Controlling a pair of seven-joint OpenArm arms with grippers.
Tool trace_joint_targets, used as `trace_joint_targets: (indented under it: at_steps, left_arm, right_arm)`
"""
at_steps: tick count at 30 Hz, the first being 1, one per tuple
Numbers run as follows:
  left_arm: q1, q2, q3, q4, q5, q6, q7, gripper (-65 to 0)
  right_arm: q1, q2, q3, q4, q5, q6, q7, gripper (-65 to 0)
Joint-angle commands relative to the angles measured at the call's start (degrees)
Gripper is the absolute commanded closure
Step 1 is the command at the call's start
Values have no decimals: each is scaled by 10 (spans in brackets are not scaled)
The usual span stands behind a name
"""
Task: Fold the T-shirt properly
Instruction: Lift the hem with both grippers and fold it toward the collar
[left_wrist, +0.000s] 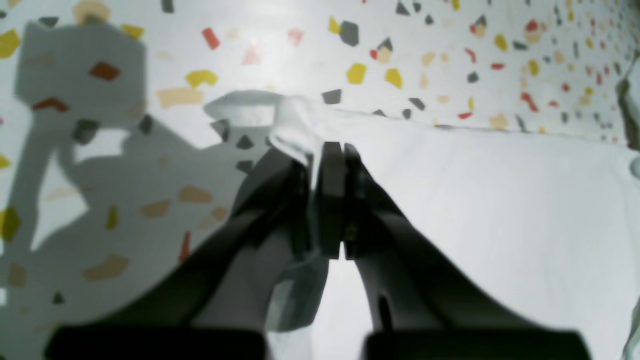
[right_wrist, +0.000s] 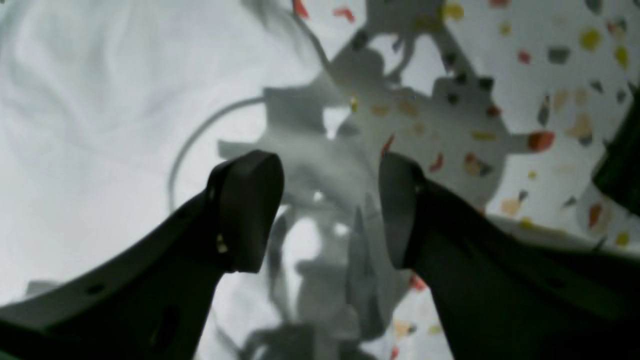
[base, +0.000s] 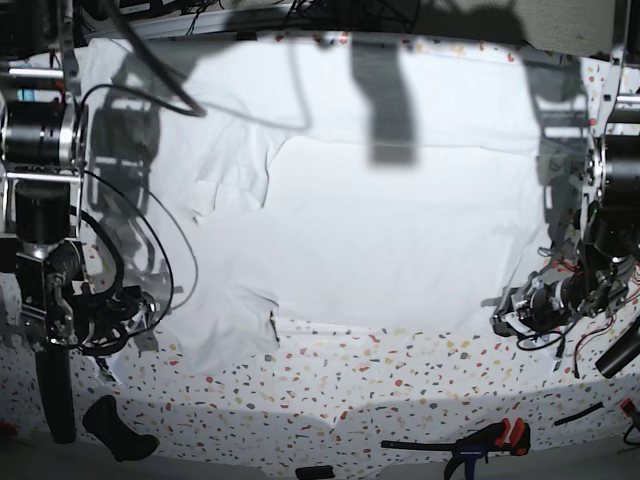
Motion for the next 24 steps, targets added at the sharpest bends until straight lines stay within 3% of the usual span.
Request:
trace_joint_targets:
  at_steps: [1,6,14,15,18,19,24]
  left_arm:
    - [-22,-5,-2,9,-7,-6,-12,-4]
    - [-22,-5,-2,9,-7,-6,-12,-4]
    - [-22,-5,-2,9,-7,-6,-12,-4]
    - [-22,-5,-2,9,-7,-6,-12,-2]
    - [-22,-5,-2,9,-7,-6,-12,0]
    - [-22,-5,-2,9,-7,-6,-12,0]
    - [-22,-5,-2,9,-7,-6,-14,0]
  right_arm:
    - [28,7,-6,-16,-17,0,23,-342]
    - [34,-4,-23,-100,-34,2,103,-342]
    - [23,-23,-23,-119,-36,30,89,-326]
    - [23,-25,-23,-119,-36,31,83,-286]
    - [24,-27,-23,-119,-40,31,79,-41]
    - [25,-27,-23,-119,-40,30,86,0]
    - [42,-28,-22,-118,-40,30,99,0]
